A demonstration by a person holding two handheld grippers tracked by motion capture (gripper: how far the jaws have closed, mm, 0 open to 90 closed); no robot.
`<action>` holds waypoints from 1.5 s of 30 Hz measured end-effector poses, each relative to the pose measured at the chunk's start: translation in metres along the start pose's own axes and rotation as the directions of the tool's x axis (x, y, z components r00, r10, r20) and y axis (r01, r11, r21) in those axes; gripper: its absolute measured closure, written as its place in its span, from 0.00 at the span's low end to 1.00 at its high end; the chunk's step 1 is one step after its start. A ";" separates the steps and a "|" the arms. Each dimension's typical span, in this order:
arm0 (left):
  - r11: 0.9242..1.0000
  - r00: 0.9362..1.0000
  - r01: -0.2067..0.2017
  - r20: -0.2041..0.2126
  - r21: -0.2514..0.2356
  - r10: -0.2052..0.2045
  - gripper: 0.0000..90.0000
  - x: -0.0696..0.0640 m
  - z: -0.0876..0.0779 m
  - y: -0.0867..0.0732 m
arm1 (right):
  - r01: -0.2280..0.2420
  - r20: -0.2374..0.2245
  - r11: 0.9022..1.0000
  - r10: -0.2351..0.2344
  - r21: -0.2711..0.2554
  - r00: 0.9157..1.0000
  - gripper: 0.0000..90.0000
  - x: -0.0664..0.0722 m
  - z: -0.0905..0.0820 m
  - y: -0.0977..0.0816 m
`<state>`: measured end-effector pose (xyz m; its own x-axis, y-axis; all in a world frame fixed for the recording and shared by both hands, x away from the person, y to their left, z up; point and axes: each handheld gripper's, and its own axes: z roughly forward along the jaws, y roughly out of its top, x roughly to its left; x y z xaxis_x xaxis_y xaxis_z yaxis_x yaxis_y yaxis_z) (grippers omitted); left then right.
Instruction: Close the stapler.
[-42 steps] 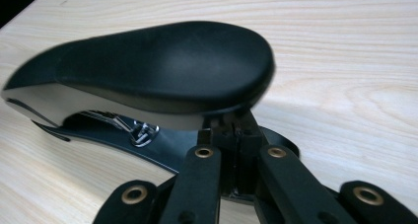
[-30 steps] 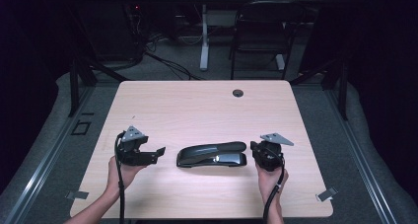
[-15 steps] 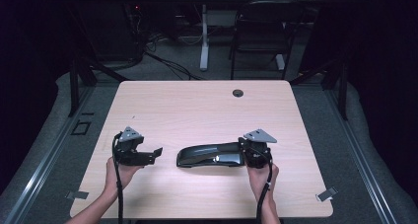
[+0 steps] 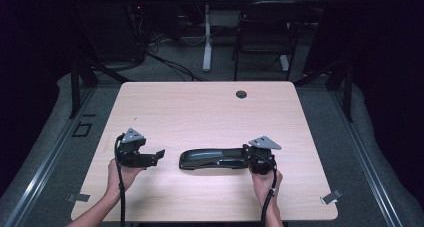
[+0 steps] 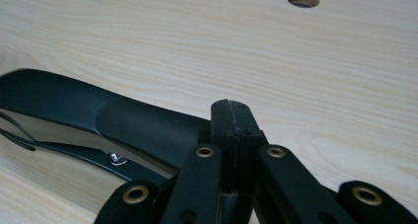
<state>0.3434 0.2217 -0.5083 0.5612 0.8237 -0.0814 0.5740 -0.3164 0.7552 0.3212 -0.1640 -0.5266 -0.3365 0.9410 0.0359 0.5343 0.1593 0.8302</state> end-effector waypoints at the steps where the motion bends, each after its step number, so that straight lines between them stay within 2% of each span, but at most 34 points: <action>1: 1.000 1.000 0.000 0.001 0.001 0.000 0.15 -0.001 0.000 0.000 | -0.010 -0.005 1.000 0.010 -0.004 1.000 1.00 -0.001 0.000 -0.001; 5: 1.000 1.000 -0.006 0.004 0.001 0.006 0.15 -0.001 0.001 0.001 | 0.010 0.003 1.000 -0.010 0.004 1.000 1.00 0.000 0.000 0.001; 7: 1.000 1.000 -0.003 0.003 -0.002 0.003 0.15 0.000 0.000 0.001 | 0.000 -0.004 1.000 0.000 0.007 1.000 1.00 -0.001 -0.001 0.001; 10: 1.000 1.000 -0.001 0.001 -0.004 0.001 0.15 0.002 0.000 0.001 | -0.009 -0.025 1.000 0.009 -0.026 1.000 1.00 -0.001 -0.007 0.008; 12: 1.000 1.000 0.004 0.002 -0.009 -0.004 0.15 0.002 -0.001 0.001 | 0.000 -0.035 0.999 -0.001 -0.034 0.999 1.00 0.001 -0.012 0.016; 13: 1.000 1.000 0.002 0.001 -0.012 -0.002 0.15 0.002 -0.002 0.001 | 0.013 -0.040 1.000 -0.013 -0.010 0.999 0.98 0.002 -0.012 0.019; 19: 1.000 1.000 0.003 -0.001 -0.018 -0.003 0.15 0.002 -0.004 0.002 | 0.008 -0.062 1.000 -0.007 0.007 0.998 0.91 -0.002 -0.016 0.026; 24: 1.000 1.000 0.003 0.002 -0.017 -0.003 0.15 0.003 -0.003 0.002 | -0.007 -0.061 1.000 0.009 0.022 0.998 0.76 -0.012 -0.023 0.030; 28: 1.000 1.000 0.002 0.001 -0.017 -0.002 0.15 0.003 -0.003 0.002 | -0.020 -0.052 0.997 0.024 0.070 0.998 0.61 -0.021 -0.027 0.031; 30: 1.000 1.000 0.001 0.006 -0.007 -0.001 0.15 0.004 -0.003 0.002 | -0.035 -0.036 0.995 0.038 0.089 0.999 0.53 -0.026 -0.031 0.031; 36: 1.000 1.000 0.003 0.006 -0.004 -0.003 0.14 0.004 -0.003 0.002 | -0.100 -0.035 0.988 0.104 0.118 0.994 0.34 -0.044 -0.045 0.025; 38: 1.000 1.000 0.003 0.005 -0.004 -0.003 0.14 0.005 -0.003 0.001 | -0.110 -0.024 0.985 0.114 0.135 0.993 0.30 -0.048 -0.047 0.022; 40: 1.000 1.000 0.001 0.008 0.003 -0.001 0.13 0.005 -0.003 0.001 | -0.121 -0.032 0.982 0.127 0.144 0.991 0.27 -0.052 -0.049 0.019; 44: 1.000 1.000 0.005 0.009 0.008 -0.005 0.12 0.006 -0.002 0.001 | -0.119 -0.011 0.979 0.123 0.166 0.992 0.20 -0.057 -0.053 0.014; 45: 1.000 1.000 0.007 0.010 0.009 -0.007 0.12 0.006 -0.002 0.001 | -0.122 -0.024 0.978 0.128 0.171 0.992 0.18 -0.059 -0.053 0.012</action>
<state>0.3458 0.2274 -0.5066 0.5634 0.8209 -0.0931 0.5831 -0.3152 0.7487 0.3060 -0.2334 -0.4893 -0.2841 0.9462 0.1550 0.6957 0.0922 0.7124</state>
